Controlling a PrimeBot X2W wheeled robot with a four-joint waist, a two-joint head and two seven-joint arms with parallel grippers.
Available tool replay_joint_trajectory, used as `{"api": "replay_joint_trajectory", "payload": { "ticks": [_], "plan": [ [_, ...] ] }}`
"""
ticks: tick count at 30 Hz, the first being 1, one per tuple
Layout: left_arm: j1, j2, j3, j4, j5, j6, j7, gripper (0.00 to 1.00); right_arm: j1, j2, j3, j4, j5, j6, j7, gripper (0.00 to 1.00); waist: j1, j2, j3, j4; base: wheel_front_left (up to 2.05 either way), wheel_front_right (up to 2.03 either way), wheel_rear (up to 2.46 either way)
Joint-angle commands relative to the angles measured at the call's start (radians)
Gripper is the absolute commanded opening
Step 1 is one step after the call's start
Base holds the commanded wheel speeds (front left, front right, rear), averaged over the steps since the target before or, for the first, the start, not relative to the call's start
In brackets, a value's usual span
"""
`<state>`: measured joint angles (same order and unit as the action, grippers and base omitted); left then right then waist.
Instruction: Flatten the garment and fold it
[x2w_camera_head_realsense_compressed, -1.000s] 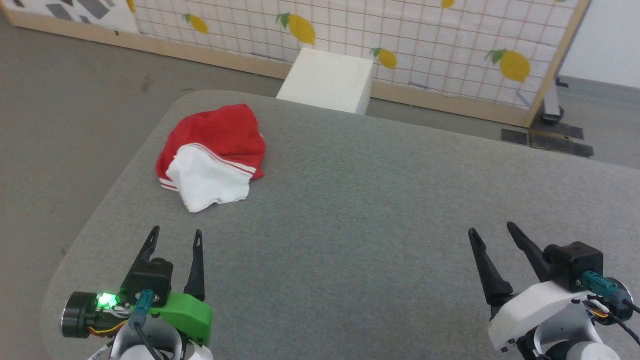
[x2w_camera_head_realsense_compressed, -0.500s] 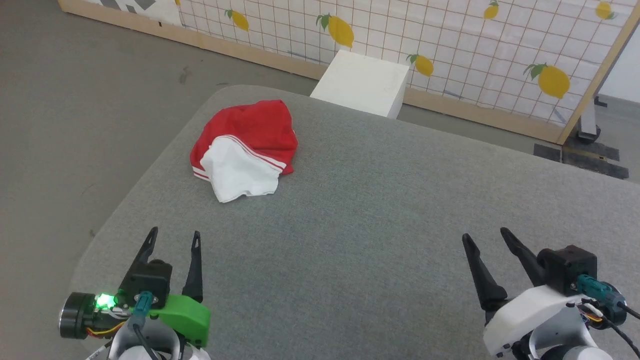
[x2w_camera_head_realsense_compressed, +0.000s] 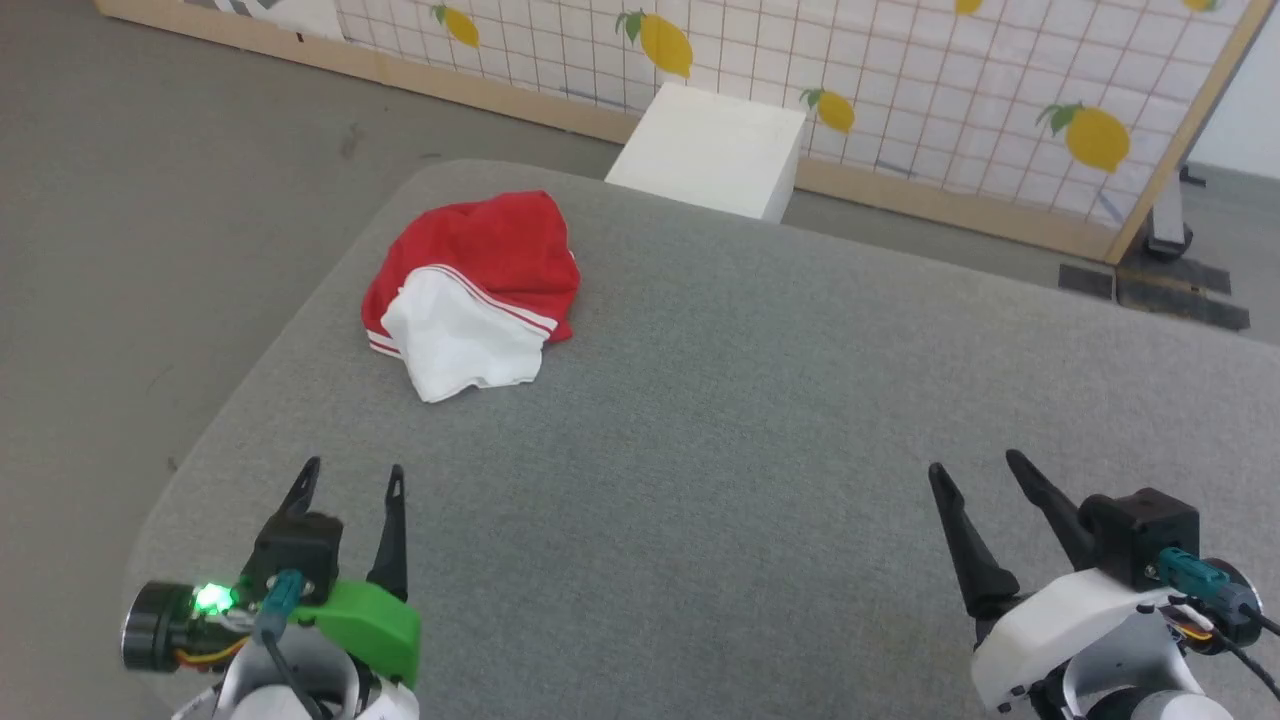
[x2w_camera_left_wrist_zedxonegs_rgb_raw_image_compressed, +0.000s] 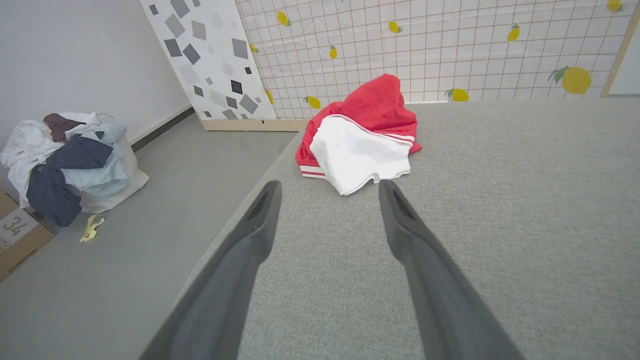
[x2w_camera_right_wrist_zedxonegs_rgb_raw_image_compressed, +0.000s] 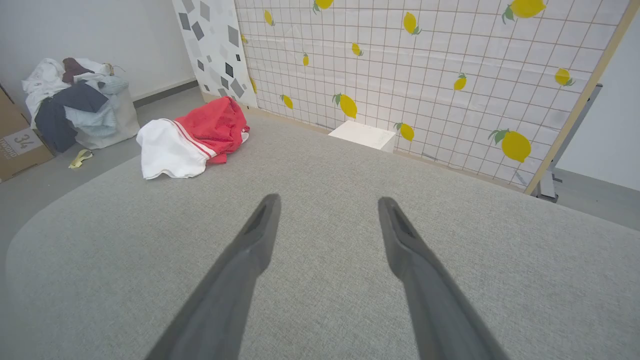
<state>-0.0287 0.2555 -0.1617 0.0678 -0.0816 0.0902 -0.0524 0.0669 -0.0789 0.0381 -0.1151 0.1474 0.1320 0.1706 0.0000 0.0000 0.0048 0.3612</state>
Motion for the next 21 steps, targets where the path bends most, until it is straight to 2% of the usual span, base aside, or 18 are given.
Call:
{"api": "replay_joint_trajectory", "payload": {
  "ticks": [1,6,9,21],
  "plan": [
    [-0.034,0.012,-0.005,0.001,-0.005,-0.015,0.013,1.00,-0.005,-0.005,0.000,-0.011,-0.008,-0.001,0.003,1.00,0.0000,0.0000,0.028,-0.020,0.00,0.00,0.00],
    [-0.136,0.035,-0.014,0.020,-0.029,-0.067,0.096,1.00,-0.032,-0.027,-0.007,-0.044,-0.024,-0.001,0.009,1.00,0.0000,0.0000,0.109,-0.067,0.00,0.00,0.00],
    [-0.227,0.031,-0.008,0.066,-0.065,-0.094,0.157,1.00,-0.047,-0.041,-0.014,-0.065,-0.032,-0.001,0.008,1.00,0.0000,0.0000,0.163,-0.095,0.00,0.00,0.00],
    [-0.674,0.064,-0.011,0.440,-0.073,-0.135,0.359,1.00,-0.095,-0.072,-0.047,-0.130,-0.070,-0.001,-0.026,1.00,0.0000,0.0000,0.389,-0.213,0.00,0.00,0.00]
  ]
}}
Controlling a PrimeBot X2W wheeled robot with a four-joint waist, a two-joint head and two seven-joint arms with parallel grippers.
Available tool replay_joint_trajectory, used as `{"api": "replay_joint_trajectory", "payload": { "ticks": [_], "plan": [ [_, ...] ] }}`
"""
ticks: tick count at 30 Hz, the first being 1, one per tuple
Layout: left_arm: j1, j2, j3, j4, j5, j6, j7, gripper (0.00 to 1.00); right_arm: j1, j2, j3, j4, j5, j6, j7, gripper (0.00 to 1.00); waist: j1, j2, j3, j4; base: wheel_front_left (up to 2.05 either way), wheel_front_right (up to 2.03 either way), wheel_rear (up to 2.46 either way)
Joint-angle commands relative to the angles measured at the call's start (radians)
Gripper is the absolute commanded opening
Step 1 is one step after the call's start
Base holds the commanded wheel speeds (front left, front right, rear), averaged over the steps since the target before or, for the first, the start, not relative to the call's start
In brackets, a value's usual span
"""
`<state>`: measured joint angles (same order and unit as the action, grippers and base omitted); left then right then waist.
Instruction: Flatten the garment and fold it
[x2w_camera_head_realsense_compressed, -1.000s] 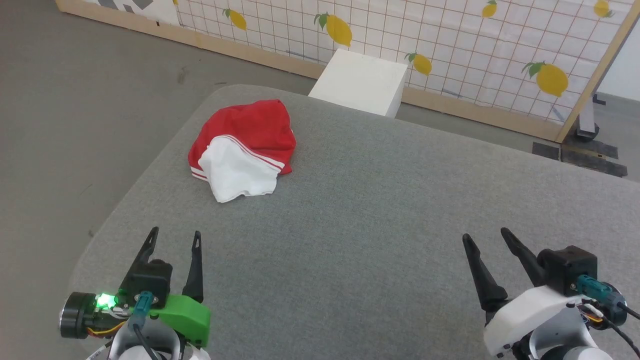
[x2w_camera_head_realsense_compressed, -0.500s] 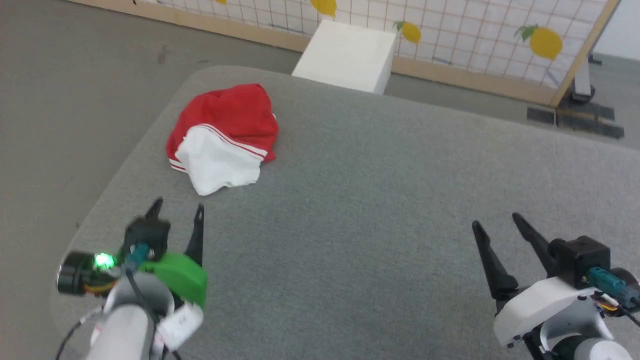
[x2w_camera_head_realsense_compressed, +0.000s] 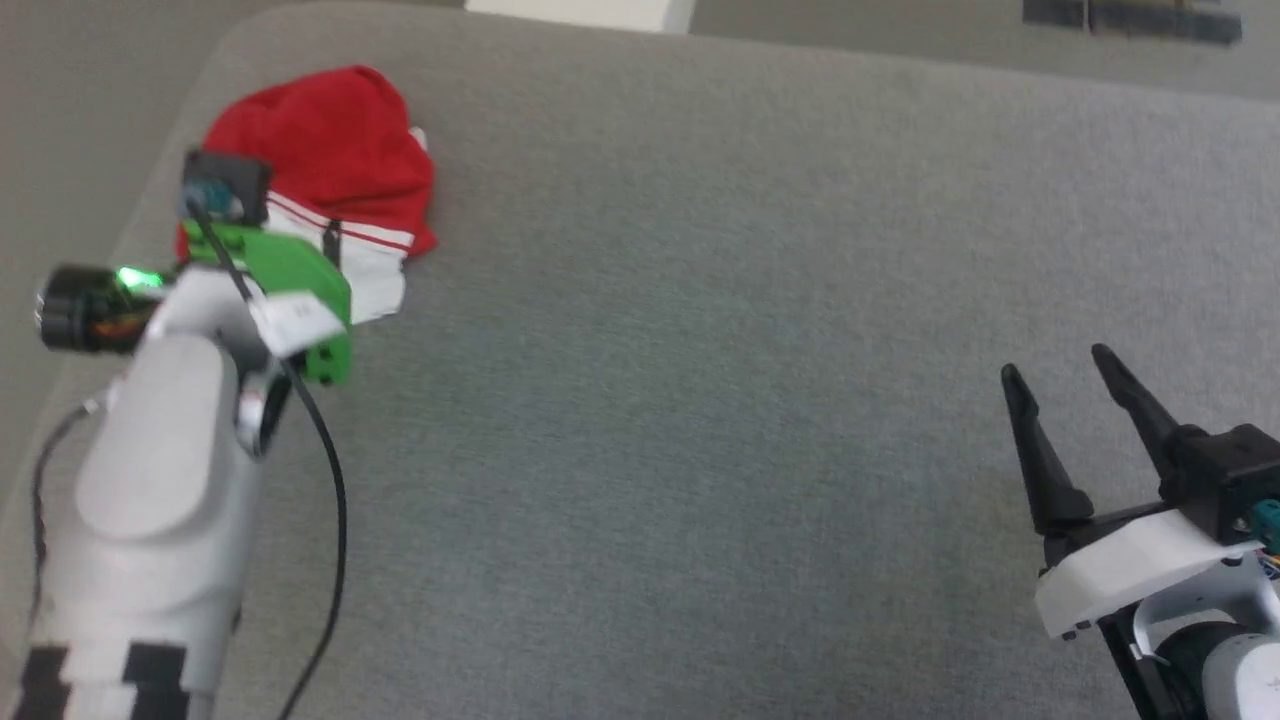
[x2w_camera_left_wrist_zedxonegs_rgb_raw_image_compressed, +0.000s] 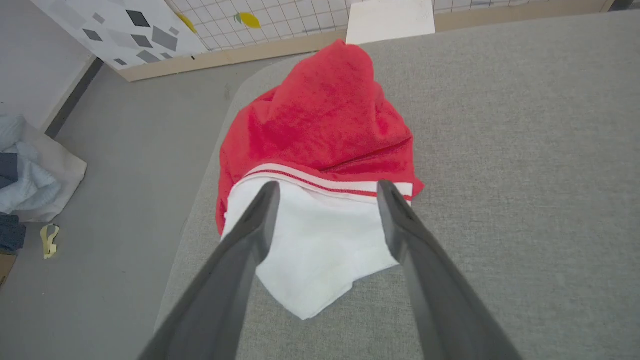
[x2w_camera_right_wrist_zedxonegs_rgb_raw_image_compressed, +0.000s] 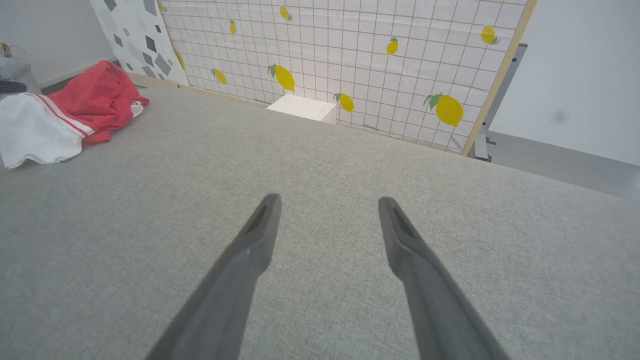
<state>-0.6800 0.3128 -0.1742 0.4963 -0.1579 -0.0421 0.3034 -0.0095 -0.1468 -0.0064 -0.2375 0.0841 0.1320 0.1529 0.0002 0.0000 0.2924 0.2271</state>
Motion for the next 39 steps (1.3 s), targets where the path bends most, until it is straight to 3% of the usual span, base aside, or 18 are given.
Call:
{"api": "replay_joint_trajectory", "payload": {
  "ticks": [1,9,13,20,21,22,25,31,39],
  "plan": [
    [-0.052,0.013,0.001,0.040,0.005,-0.004,0.013,1.00,-0.021,-0.006,-0.005,-0.010,-0.009,-0.001,-0.012,1.00,-0.0002,0.0000,0.113,-0.084,0.00,0.00,0.00],
    [-0.252,0.088,-0.020,0.254,0.030,-0.034,0.128,1.00,-0.039,-0.009,-0.016,-0.034,-0.018,-0.001,-0.040,1.00,-0.0002,0.0000,0.202,-0.135,0.00,0.00,0.00],
    [-0.309,0.124,-0.041,0.336,0.012,-0.070,0.229,1.00,-0.046,-0.003,-0.022,-0.038,-0.023,-0.001,-0.055,1.00,-0.0002,0.0000,0.238,-0.152,0.00,0.00,0.00],
    [-0.355,0.167,-0.040,0.411,-0.041,-0.082,0.417,1.00,-0.050,0.015,-0.031,-0.034,-0.037,-0.001,-0.075,1.00,-0.0002,0.0000,0.275,-0.165,0.00,0.00,0.00],
    [-0.353,0.169,-0.041,0.417,-0.051,-0.083,0.439,0.78,-0.049,0.016,-0.032,-0.033,-0.038,-0.001,-0.077,1.00,-0.0002,0.0000,0.276,-0.166,0.00,0.00,0.00],
    [-0.350,0.171,-0.044,0.419,-0.062,-0.085,0.459,0.00,-0.049,0.018,-0.033,-0.032,-0.040,-0.001,-0.079,1.00,-0.0002,0.0000,0.275,-0.166,0.00,0.00,0.00],
    [-0.336,0.178,-0.058,0.405,-0.086,-0.087,0.471,0.00,-0.044,0.019,-0.037,-0.022,-0.042,-0.001,-0.083,1.00,-0.0002,0.0000,0.263,-0.164,0.00,0.00,0.00],
    [-0.303,0.192,-0.070,0.368,-0.111,-0.088,0.368,0.00,-0.041,0.014,-0.030,0.011,-0.041,-0.001,-0.078,1.00,-0.0002,0.0000,0.181,-0.154,0.00,0.00,0.00],
    [-0.310,0.212,-0.155,0.274,-0.195,-0.088,0.137,0.00,-0.036,0.007,-0.008,0.078,-0.009,-0.001,-0.064,1.00,-0.0002,0.0000,0.006,-0.143,0.00,0.00,0.00]
  ]
}}
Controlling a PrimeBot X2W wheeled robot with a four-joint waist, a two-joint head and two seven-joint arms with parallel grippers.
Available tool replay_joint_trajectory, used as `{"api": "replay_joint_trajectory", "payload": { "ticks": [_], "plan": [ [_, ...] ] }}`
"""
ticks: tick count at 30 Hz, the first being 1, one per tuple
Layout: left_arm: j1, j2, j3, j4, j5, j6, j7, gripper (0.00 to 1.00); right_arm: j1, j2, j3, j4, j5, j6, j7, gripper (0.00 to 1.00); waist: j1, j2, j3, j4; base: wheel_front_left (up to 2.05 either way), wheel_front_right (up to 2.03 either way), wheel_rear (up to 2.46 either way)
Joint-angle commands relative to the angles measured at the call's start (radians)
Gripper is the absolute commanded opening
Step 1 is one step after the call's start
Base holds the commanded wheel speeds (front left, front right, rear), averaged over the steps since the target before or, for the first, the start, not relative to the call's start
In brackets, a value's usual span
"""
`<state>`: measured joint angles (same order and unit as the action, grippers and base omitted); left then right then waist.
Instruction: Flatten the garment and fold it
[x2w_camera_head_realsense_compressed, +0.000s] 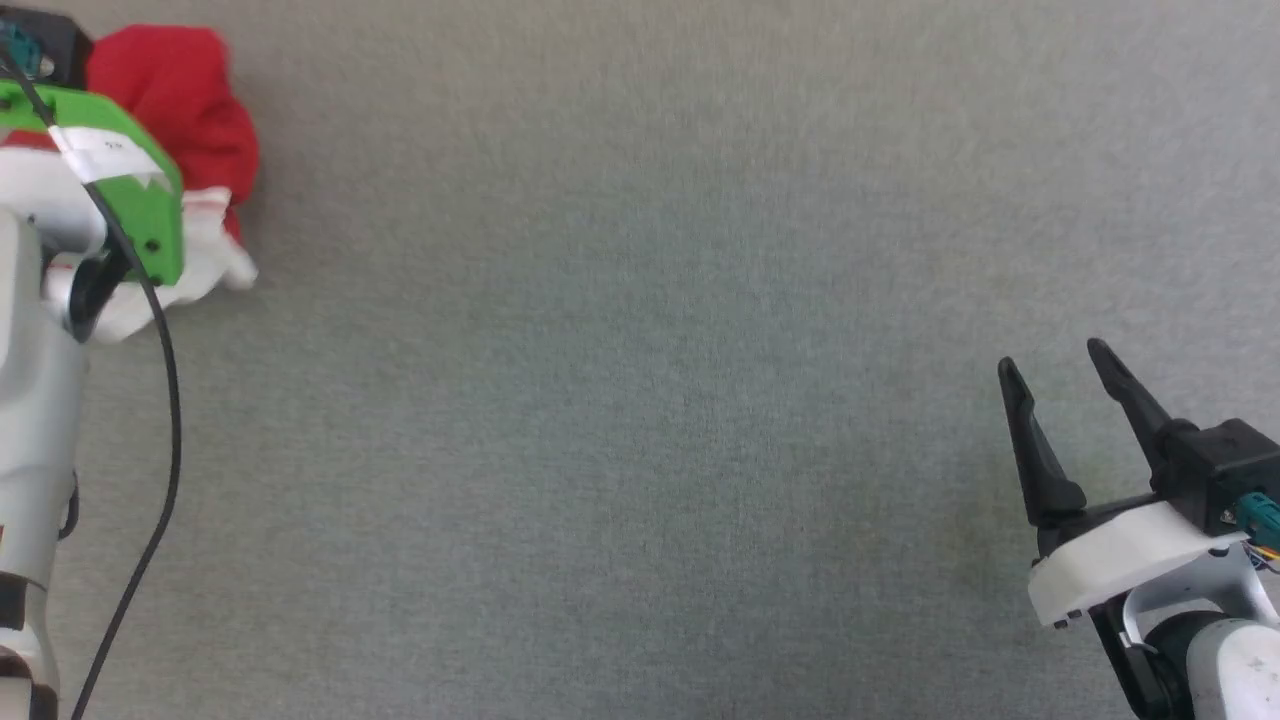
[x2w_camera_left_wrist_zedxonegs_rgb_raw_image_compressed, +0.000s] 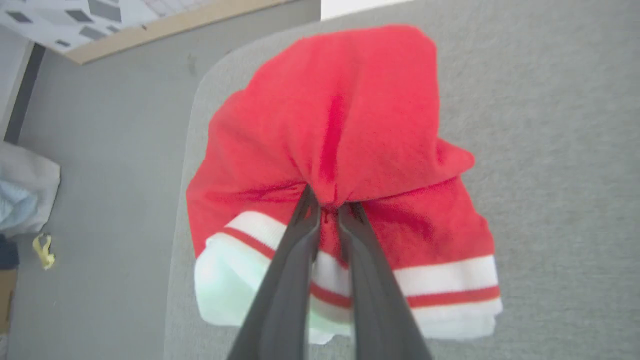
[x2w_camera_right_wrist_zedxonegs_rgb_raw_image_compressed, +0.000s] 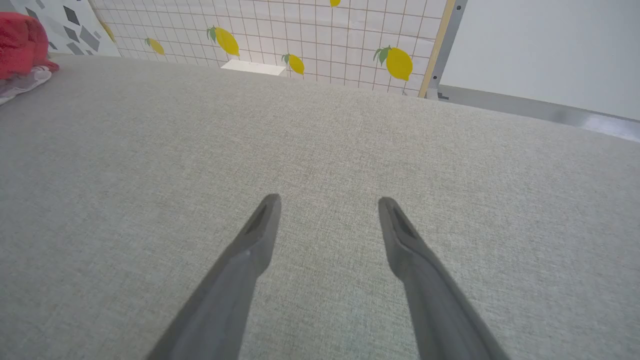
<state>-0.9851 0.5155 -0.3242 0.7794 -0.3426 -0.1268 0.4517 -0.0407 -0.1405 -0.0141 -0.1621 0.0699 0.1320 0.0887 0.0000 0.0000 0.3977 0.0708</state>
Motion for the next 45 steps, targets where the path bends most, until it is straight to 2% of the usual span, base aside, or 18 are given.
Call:
{"api": "replay_joint_trajectory", "payload": {
  "ticks": [1,6,13,17,20,28,35,39,44,45],
  "plan": [
    [-0.008,0.013,-0.021,-0.027,-0.028,-0.004,-0.034,0.00,-0.002,0.001,-0.002,0.007,0.009,-0.001,0.002,1.00,0.0000,0.0000,-0.114,0.015,0.00,0.00,0.00],
    [-0.029,0.042,-0.145,-0.156,-0.143,-0.004,-0.150,0.00,0.019,-0.001,-0.003,0.038,0.023,-0.001,0.009,1.00,0.0000,0.0000,-0.202,0.020,0.00,0.00,0.00],
    [-0.059,0.085,-0.311,-0.330,-0.297,-0.004,-0.237,0.00,0.020,0.001,-0.003,0.064,0.032,-0.001,0.004,1.00,0.0000,0.0000,-0.275,-0.009,0.00,0.00,0.00],
    [-0.079,0.077,-0.362,-0.397,-0.357,-0.004,-0.265,0.00,0.007,-0.001,0.000,0.074,0.035,-0.001,-0.002,1.00,0.0000,0.0000,-0.294,-0.045,0.00,0.00,0.00],
    [-0.108,0.048,-0.372,-0.434,-0.386,-0.004,-0.290,0.00,-0.007,-0.007,-0.001,0.080,0.035,-0.001,-0.011,1.00,0.0000,0.0000,-0.297,-0.080,0.00,0.00,0.00],
    [-0.143,-0.032,-0.454,-0.498,-0.411,-0.004,-0.258,0.00,-0.042,0.000,-0.022,0.096,0.029,-0.001,-0.053,1.00,0.0000,0.0000,-0.274,-0.185,0.00,0.00,0.00],
    [0.008,-0.099,-0.576,-0.509,-0.395,0.042,-0.205,0.00,-0.057,0.021,-0.047,0.107,0.013,-0.001,-0.093,1.00,0.0000,0.0000,-0.220,-0.246,0.00,0.00,0.00],
    [0.108,-0.091,-0.696,-0.487,-0.337,0.040,-0.159,0.00,-0.063,0.031,-0.051,0.113,0.005,-0.001,-0.110,1.00,0.0000,0.0000,-0.183,-0.263,0.00,0.00,0.00],
    [0.187,-0.080,-0.789,-0.440,-0.304,0.029,-0.133,0.00,-0.071,0.040,-0.053,0.123,-0.004,-0.001,-0.122,1.00,0.0000,0.0000,-0.155,-0.266,0.00,0.00,0.00],
    [0.198,-0.079,-0.799,-0.431,-0.300,0.031,-0.133,0.11,-0.072,0.042,-0.050,0.126,-0.006,-0.001,-0.122,1.00,0.0000,0.0000,-0.153,-0.265,0.00,0.00,0.00]
  ]
}}
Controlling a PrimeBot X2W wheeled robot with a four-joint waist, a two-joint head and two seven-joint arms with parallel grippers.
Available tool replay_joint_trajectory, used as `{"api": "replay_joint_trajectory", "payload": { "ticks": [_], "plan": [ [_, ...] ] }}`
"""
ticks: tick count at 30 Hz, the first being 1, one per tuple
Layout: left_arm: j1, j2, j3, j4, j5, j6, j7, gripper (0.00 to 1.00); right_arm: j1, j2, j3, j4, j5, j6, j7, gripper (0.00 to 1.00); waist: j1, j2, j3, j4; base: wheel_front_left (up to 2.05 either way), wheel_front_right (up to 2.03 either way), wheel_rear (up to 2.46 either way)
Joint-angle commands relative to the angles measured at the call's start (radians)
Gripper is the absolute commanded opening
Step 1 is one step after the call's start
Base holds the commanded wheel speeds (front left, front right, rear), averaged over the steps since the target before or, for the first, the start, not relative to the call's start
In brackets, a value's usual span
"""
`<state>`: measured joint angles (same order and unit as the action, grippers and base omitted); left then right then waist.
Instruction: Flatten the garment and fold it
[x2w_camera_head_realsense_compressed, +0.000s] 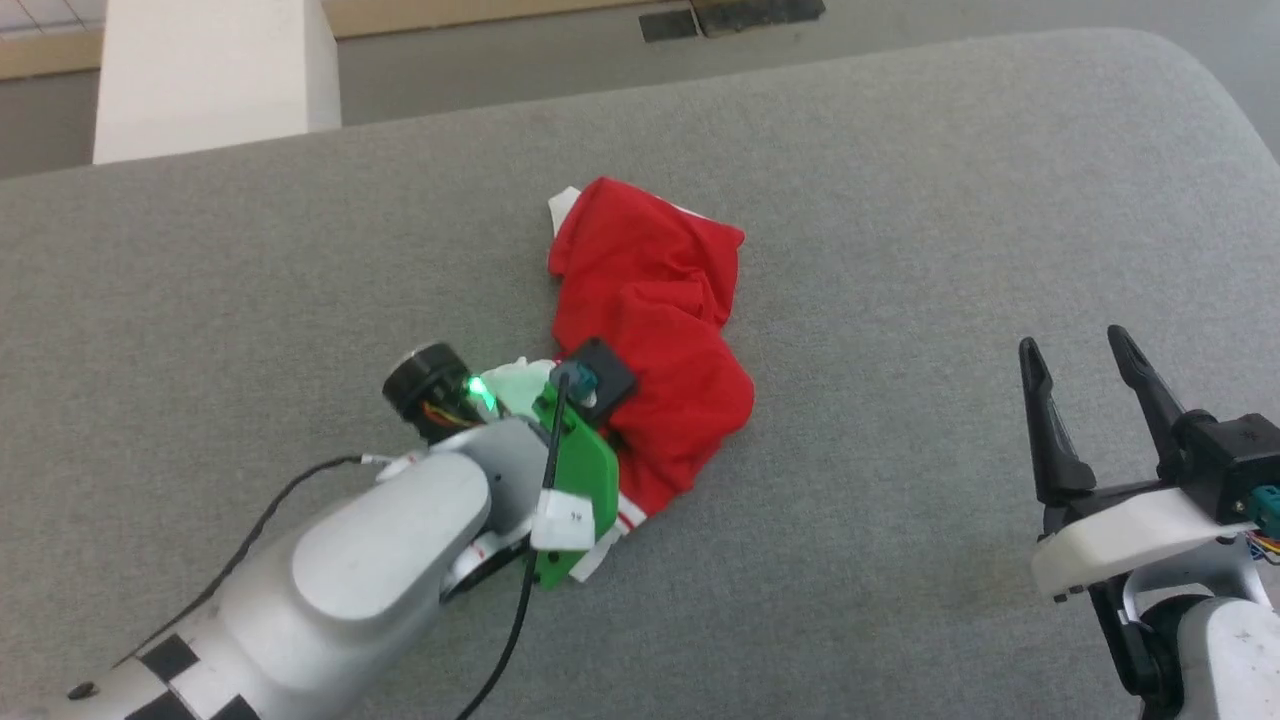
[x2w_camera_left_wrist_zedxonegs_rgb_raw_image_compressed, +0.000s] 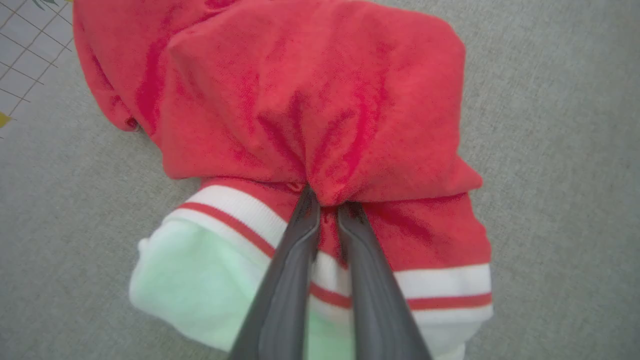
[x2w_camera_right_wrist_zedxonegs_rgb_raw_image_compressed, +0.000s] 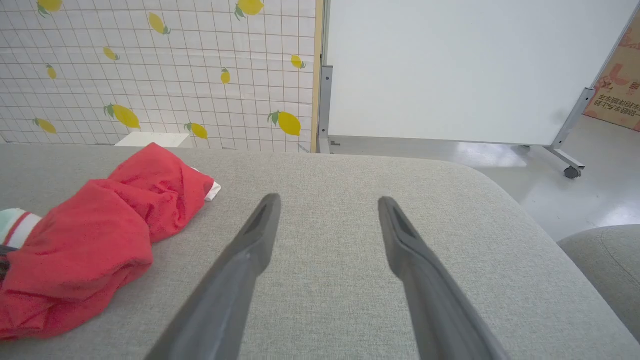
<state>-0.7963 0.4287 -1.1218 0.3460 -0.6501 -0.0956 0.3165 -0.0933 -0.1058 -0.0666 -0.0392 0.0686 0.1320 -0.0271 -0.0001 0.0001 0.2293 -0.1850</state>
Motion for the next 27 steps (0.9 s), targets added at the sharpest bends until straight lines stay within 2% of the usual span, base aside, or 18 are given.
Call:
{"api": "replay_joint_trajectory", "payload": {
  "ticks": [1,2,13,19,23,27],
  "plan": [
    [0.016,0.008,-0.006,0.009,0.010,0.002,0.002,0.87,-0.020,0.008,0.003,0.005,-0.006,-0.001,-0.007,1.00,0.0001,-0.0001,0.017,-0.008,0.00,0.00,0.00],
    [0.023,0.007,-0.008,0.015,0.012,0.009,-0.003,1.00,-0.020,0.010,0.003,0.007,-0.008,-0.001,-0.008,1.00,0.0001,-0.0001,0.017,-0.005,0.00,0.00,0.00],
    [0.022,0.000,0.025,0.017,-0.003,0.036,-0.069,1.00,-0.011,0.000,0.009,0.033,-0.005,-0.001,0.024,1.00,0.0001,-0.0001,-0.085,0.065,0.00,0.00,0.00],
    [0.012,0.018,0.071,-0.006,-0.021,0.060,-0.117,1.00,0.015,-0.017,0.009,0.032,0.009,-0.001,0.051,1.00,0.0001,-0.0001,-0.158,0.119,0.00,0.00,0.00],
    [0.019,0.056,0.131,-0.020,-0.023,0.125,-0.185,1.00,0.031,-0.028,0.009,0.020,0.024,-0.001,0.064,1.00,0.0001,-0.0001,-0.192,0.151,0.00,0.00,0.00],
    [0.063,0.108,0.209,-0.039,-0.035,0.224,-0.271,1.00,0.045,-0.039,0.013,-0.004,0.045,-0.001,0.064,1.00,0.0001,-0.0001,-0.217,0.179,0.00,0.00,0.00]
  ]
}}
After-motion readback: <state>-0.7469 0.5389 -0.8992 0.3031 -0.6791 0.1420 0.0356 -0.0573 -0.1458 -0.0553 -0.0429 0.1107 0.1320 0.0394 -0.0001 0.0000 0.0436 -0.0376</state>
